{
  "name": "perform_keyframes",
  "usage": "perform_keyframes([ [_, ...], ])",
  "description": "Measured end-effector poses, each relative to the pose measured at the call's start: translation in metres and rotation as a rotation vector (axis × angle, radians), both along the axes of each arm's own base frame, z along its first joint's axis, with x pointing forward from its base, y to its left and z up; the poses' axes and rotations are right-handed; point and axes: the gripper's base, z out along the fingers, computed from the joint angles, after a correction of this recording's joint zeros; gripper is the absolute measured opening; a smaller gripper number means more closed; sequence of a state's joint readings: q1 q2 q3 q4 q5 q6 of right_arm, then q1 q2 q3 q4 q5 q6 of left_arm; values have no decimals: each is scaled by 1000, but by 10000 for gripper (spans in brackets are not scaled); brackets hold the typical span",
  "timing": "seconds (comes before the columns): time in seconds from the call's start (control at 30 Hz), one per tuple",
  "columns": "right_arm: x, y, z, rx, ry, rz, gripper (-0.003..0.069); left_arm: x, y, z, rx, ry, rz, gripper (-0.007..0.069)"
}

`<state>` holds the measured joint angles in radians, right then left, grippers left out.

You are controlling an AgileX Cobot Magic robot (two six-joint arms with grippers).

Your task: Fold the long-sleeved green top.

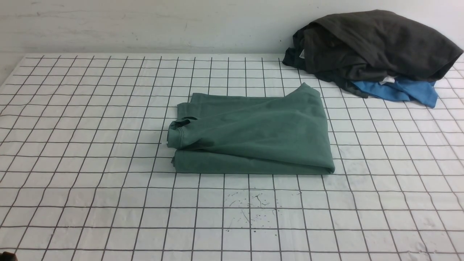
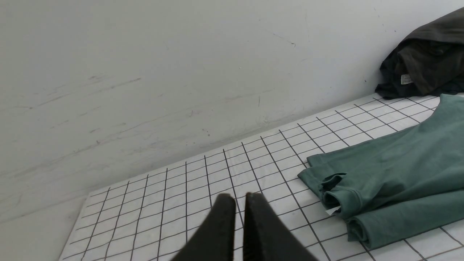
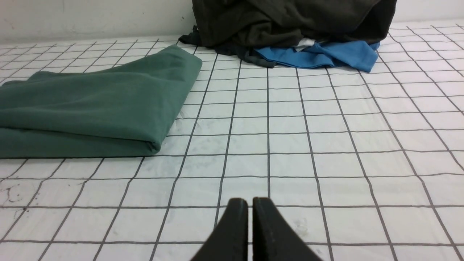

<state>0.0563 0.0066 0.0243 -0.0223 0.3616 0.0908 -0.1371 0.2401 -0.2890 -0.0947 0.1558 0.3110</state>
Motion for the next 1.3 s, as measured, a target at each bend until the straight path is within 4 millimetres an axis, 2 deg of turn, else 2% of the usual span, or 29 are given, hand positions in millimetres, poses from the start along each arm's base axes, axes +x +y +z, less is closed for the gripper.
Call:
perform_keyframes([
  [0.43, 0, 0, 0, 0, 0, 0, 13, -3, 0, -5, -3, -13, 1, 22],
  [0.5, 0, 0, 0, -2, 0, 0, 13, -10, 2, -22, -6, -34, 2, 22],
  [0.53, 0, 0, 0, -2, 0, 0, 13, -11, 2, -21, -7, -40, 2, 22],
  [0.57, 0, 0, 0, -2, 0, 0, 13, -15, 2, -33, -4, -54, 3, 22],
  [0.6, 0, 0, 0, -2, 0, 0, 13, -17, 3, -36, -1, -59, 3, 22],
  [0.63, 0, 0, 0, -2, 0, 0, 13, -19, 3, -50, 6, -60, 9, 22],
  [0.67, 0, 0, 0, -2, 0, 0, 13, -19, 3, -52, 8, -57, 10, 22],
  [0.73, 0, 0, 0, -5, 0, 0, 13, -16, 4, -76, -33, 0, 29, 22],
  [0.77, 0, 0, 0, -5, 0, 0, 13, -15, 4, -78, -40, 8, 31, 22],
  [0.8, 0, 0, 0, -6, 0, -1, 13, -14, 4, -88, -93, 60, 42, 22],
  [0.9, 0, 0, 0, -6, 1, -1, 13, -15, 4, -94, -142, 122, 53, 22],
  [1.03, 0, 0, 0, -6, 1, -1, 13, -18, 4, -111, -151, 304, 63, 22],
  [1.3, 0, 0, 0, -6, 1, -1, 13, -19, 4, -113, -161, 324, 77, 22],
])
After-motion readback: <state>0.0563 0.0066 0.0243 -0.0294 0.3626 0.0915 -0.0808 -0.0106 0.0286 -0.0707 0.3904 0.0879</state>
